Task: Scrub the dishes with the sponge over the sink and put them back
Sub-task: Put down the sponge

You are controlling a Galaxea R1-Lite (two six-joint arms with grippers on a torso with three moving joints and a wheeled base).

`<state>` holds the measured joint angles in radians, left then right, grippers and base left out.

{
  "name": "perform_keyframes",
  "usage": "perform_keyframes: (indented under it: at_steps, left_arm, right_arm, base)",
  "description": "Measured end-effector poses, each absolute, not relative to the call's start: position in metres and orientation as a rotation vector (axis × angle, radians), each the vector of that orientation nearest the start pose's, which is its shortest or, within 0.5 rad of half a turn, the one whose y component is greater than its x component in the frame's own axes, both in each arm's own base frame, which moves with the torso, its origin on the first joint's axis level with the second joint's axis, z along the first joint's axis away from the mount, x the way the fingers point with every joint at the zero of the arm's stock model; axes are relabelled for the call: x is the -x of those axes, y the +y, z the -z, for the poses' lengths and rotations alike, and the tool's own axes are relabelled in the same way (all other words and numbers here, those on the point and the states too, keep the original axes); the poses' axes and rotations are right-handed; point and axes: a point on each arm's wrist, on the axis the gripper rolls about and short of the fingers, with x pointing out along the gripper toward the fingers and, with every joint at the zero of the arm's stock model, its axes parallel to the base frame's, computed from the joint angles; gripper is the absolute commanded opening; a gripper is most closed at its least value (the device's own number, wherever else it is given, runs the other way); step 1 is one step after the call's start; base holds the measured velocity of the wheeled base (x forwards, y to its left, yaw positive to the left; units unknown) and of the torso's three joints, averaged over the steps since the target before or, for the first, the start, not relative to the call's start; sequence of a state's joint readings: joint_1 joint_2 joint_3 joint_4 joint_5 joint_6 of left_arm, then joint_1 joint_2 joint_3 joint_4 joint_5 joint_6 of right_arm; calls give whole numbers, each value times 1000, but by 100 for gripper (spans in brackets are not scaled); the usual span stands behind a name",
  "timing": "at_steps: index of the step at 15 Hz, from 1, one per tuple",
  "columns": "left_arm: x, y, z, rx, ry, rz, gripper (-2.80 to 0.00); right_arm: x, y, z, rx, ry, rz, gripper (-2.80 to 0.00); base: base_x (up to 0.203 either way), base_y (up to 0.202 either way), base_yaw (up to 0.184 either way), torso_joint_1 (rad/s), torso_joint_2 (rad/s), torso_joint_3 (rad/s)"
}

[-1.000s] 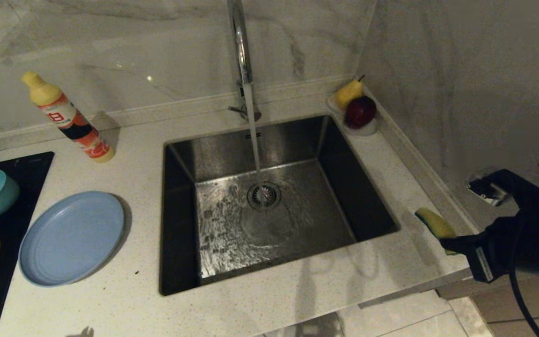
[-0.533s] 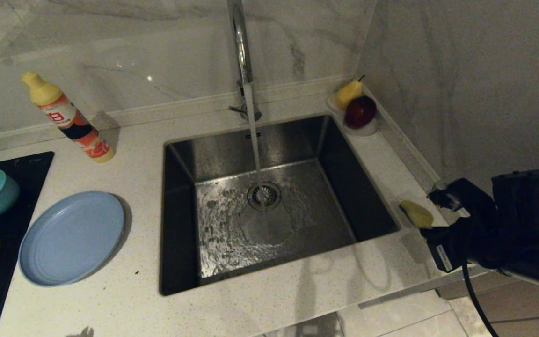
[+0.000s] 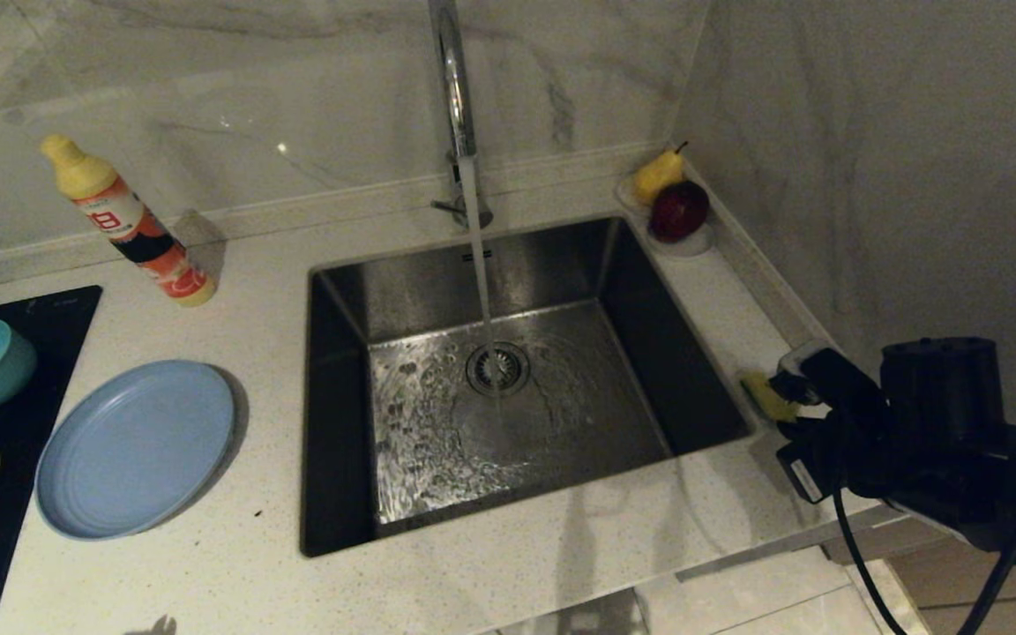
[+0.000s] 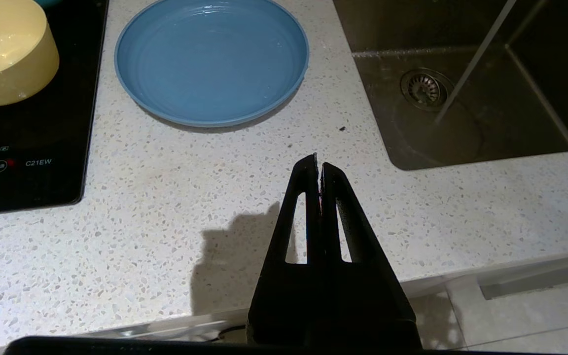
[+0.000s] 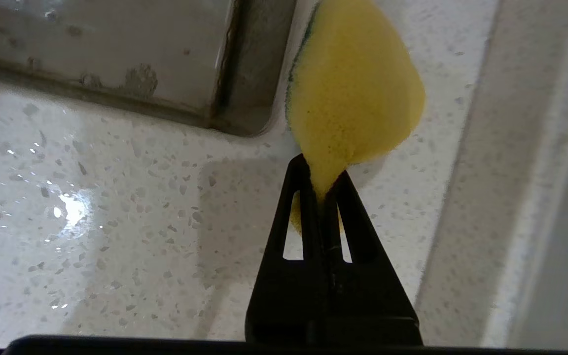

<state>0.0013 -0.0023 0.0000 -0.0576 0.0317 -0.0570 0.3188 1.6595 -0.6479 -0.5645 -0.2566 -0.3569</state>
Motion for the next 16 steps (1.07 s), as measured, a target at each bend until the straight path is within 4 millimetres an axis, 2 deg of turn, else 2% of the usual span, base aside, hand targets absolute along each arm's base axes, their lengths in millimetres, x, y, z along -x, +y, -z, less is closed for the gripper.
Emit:
perform_keyframes:
  at_steps: [7, 16]
  left_arm:
    - [23, 1, -81, 57, -60, -31, -280]
    - [23, 1, -81, 57, -60, -31, -280]
  right_arm:
    - [-279, 93, -137, 546, 362, -107, -280]
    - [-291, 87, -138, 621, 356, -73, -280]
  base:
    - [0, 0, 0, 0, 0, 0]
    - [0, 0, 0, 0, 0, 0]
